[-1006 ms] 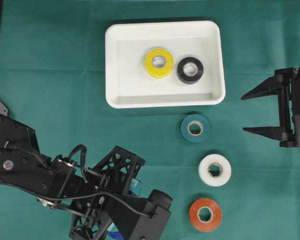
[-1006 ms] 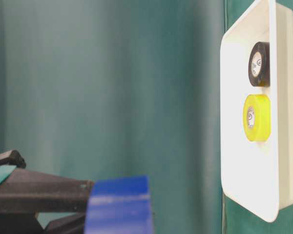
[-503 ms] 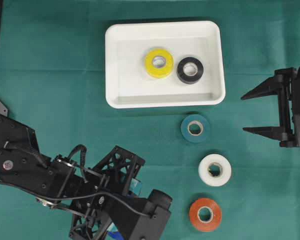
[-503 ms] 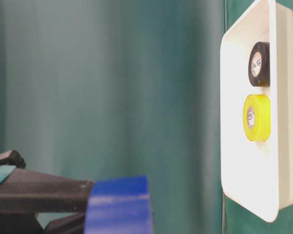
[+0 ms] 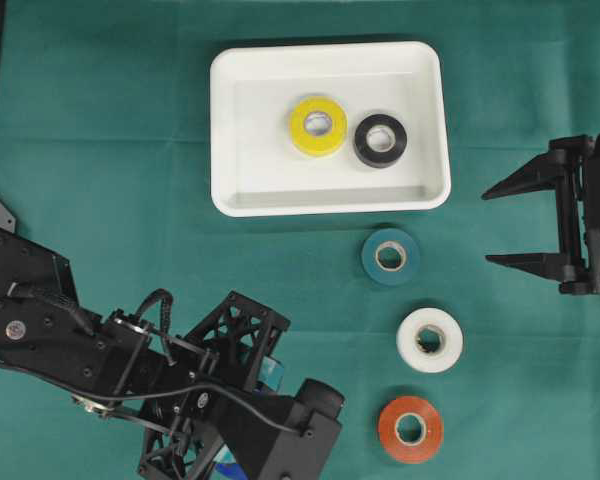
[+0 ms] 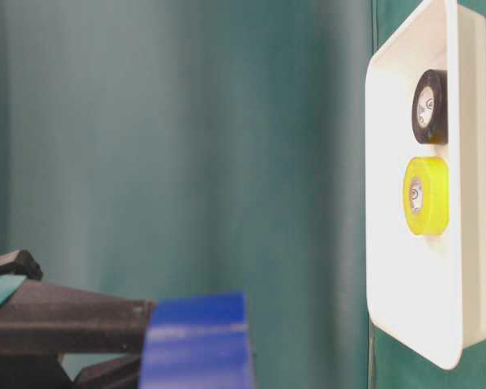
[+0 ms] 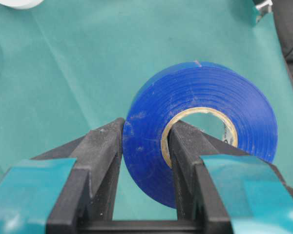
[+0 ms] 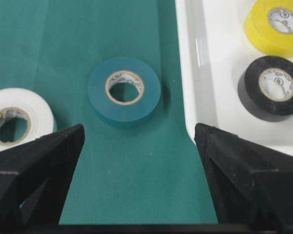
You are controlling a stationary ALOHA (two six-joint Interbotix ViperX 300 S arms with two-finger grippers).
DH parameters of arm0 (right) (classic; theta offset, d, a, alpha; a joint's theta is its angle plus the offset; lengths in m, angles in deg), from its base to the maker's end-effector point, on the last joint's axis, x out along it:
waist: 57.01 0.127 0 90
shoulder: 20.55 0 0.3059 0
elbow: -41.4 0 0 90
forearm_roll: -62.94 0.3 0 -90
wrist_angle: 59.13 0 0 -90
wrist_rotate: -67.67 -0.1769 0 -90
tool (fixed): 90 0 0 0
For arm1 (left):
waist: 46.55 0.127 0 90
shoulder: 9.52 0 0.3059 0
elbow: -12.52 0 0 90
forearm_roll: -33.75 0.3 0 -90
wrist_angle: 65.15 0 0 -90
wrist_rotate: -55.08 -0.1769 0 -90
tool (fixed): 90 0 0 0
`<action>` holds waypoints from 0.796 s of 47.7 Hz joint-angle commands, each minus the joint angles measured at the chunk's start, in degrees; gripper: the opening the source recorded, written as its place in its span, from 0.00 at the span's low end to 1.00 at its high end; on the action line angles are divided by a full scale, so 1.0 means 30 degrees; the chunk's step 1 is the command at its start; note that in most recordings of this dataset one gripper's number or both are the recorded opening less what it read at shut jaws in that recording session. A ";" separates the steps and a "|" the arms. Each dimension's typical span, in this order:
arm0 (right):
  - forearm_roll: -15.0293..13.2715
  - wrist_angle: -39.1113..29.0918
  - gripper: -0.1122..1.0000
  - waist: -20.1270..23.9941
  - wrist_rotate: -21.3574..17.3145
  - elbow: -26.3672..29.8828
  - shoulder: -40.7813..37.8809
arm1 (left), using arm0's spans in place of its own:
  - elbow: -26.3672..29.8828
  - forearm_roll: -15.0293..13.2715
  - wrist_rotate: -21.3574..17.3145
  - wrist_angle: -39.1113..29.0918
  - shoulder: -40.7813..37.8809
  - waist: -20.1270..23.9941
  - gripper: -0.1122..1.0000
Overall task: Pick up the tape from a random location and place it into the white case.
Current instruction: 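Lift the blue tape and carry it into the white tray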
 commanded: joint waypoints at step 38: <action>0.0000 -0.0059 0.89 0.0029 0.0000 0.0469 0.0000 | 0.0059 0.0029 0.0000 0.0205 0.0791 0.5889 0.31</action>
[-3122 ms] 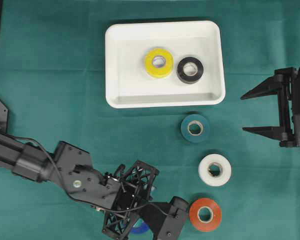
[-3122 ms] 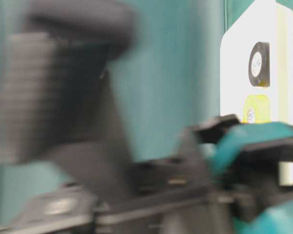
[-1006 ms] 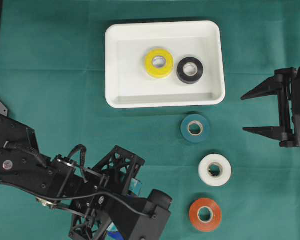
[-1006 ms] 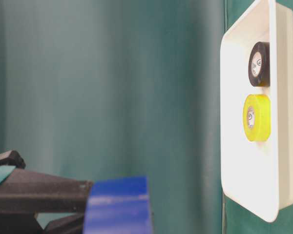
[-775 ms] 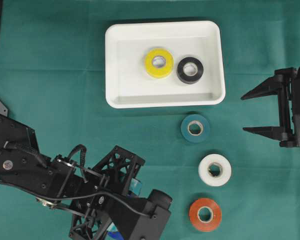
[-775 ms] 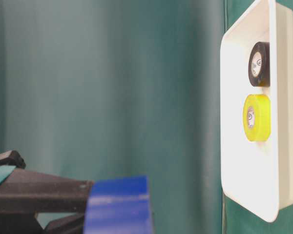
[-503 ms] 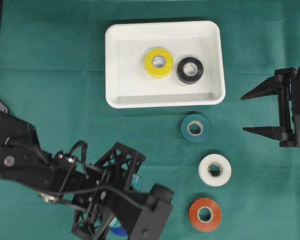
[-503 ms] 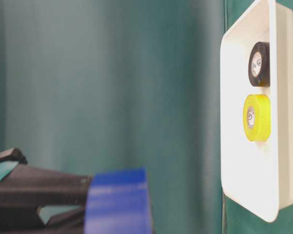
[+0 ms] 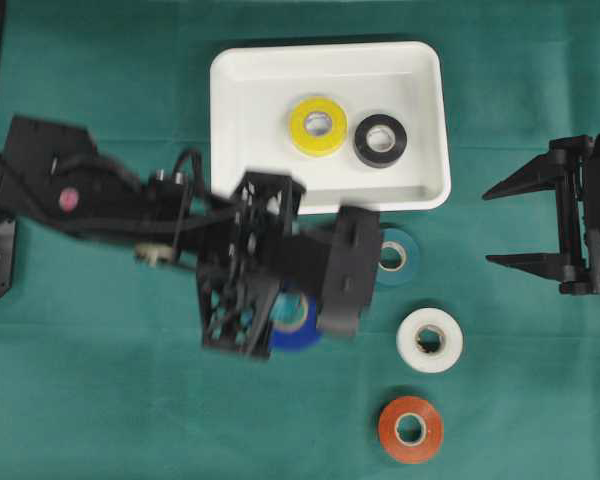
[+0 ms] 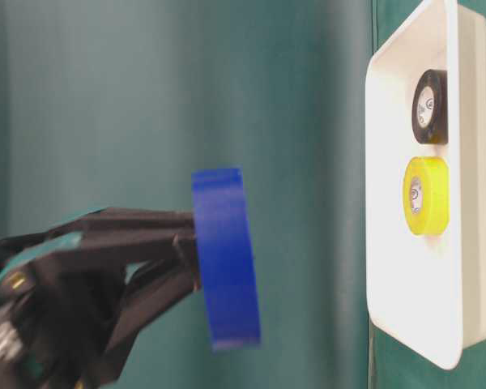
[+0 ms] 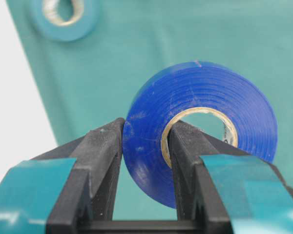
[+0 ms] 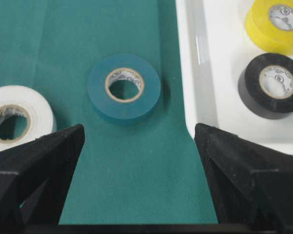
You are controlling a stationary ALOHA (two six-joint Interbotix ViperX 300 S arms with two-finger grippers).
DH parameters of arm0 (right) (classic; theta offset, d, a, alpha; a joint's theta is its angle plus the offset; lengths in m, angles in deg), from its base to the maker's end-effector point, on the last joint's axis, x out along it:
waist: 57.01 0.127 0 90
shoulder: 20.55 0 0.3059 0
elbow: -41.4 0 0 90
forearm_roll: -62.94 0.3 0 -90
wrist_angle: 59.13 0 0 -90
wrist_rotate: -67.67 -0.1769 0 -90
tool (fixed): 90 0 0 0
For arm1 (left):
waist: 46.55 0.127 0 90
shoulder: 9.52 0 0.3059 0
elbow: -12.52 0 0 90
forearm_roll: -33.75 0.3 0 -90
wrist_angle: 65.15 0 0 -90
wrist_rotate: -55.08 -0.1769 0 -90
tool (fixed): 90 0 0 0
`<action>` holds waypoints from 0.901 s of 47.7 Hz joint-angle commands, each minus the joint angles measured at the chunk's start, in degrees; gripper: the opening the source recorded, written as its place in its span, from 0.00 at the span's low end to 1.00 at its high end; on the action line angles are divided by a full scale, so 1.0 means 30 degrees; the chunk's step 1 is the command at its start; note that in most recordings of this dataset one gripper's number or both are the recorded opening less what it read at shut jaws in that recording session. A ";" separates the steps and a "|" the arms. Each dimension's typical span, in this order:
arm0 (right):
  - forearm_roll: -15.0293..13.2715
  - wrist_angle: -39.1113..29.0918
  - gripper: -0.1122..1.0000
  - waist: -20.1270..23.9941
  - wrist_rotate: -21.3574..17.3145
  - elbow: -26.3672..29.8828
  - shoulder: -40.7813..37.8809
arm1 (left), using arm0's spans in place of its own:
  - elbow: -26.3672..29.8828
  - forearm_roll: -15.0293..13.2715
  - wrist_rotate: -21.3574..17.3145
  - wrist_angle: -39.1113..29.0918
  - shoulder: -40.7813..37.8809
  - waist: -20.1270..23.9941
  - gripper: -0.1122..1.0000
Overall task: Pick up the tape from a random location and place it into the white case.
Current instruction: 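Lift the blue tape and carry it into the white tray, then lower the blue tape onto the tray floor and open the left gripper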
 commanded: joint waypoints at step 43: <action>-0.0029 0.0088 0.89 0.0029 0.0059 0.0439 -0.0059 | -0.0205 0.0000 0.0000 0.0410 0.0791 0.7529 0.31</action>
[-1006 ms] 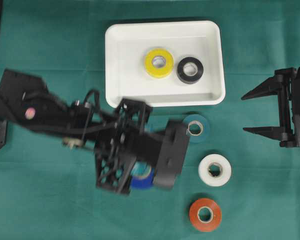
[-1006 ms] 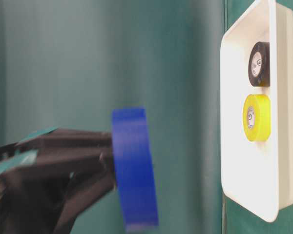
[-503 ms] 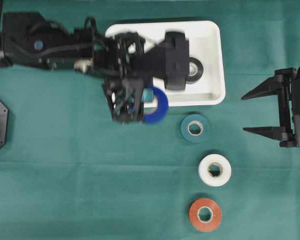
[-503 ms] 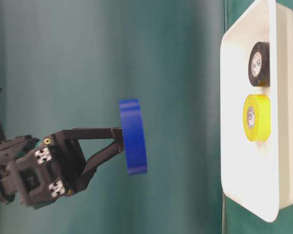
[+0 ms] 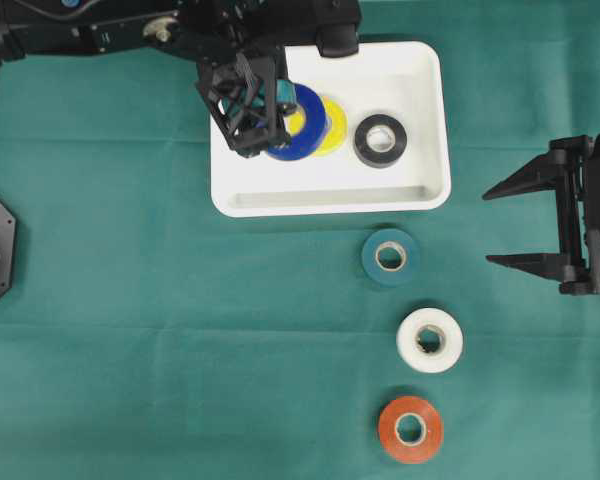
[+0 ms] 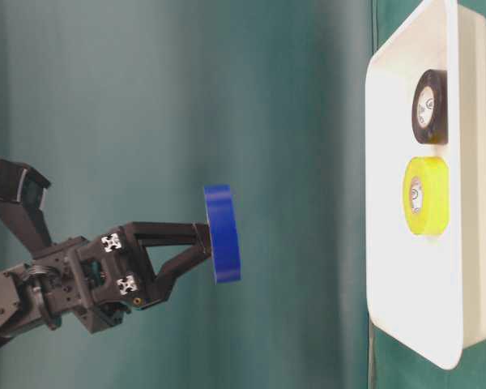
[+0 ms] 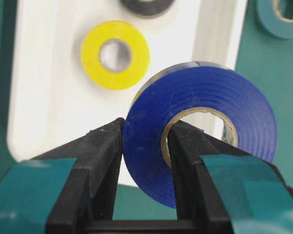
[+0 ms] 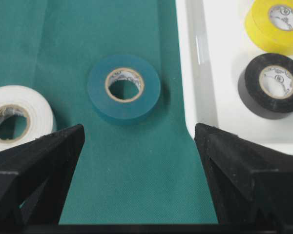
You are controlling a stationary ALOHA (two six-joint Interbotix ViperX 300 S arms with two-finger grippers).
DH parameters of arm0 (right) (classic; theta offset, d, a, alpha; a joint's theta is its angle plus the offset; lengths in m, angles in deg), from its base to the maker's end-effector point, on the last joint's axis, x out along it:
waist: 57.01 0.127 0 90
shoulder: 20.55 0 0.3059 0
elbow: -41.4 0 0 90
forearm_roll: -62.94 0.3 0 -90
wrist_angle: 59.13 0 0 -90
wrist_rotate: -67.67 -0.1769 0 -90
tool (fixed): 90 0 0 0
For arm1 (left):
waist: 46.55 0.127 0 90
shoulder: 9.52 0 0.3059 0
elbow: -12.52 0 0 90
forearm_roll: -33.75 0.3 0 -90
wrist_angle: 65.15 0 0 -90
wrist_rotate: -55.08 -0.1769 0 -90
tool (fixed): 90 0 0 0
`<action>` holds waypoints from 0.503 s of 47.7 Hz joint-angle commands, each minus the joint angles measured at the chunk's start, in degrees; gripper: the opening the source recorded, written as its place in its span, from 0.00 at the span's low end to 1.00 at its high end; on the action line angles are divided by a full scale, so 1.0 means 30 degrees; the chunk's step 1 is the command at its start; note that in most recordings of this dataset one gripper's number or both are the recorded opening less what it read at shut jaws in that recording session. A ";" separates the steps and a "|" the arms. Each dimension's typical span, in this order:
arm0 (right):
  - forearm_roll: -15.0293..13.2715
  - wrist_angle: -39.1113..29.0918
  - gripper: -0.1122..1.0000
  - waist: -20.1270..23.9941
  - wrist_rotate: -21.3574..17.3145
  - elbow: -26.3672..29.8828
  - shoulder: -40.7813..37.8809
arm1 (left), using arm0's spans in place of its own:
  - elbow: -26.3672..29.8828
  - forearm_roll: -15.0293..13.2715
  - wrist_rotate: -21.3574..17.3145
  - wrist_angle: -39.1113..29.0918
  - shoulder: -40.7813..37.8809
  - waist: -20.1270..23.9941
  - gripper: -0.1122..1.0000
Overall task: Pick up the tape from a random location and place it into the white case.
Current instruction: 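Lower the blue tape onto the tray floor and open the left gripper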
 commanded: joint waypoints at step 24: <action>-0.0059 0.0088 0.89 0.0029 0.0029 0.0527 -0.0029 | -0.0059 -0.0088 0.0000 0.0117 0.0674 -0.0029 0.31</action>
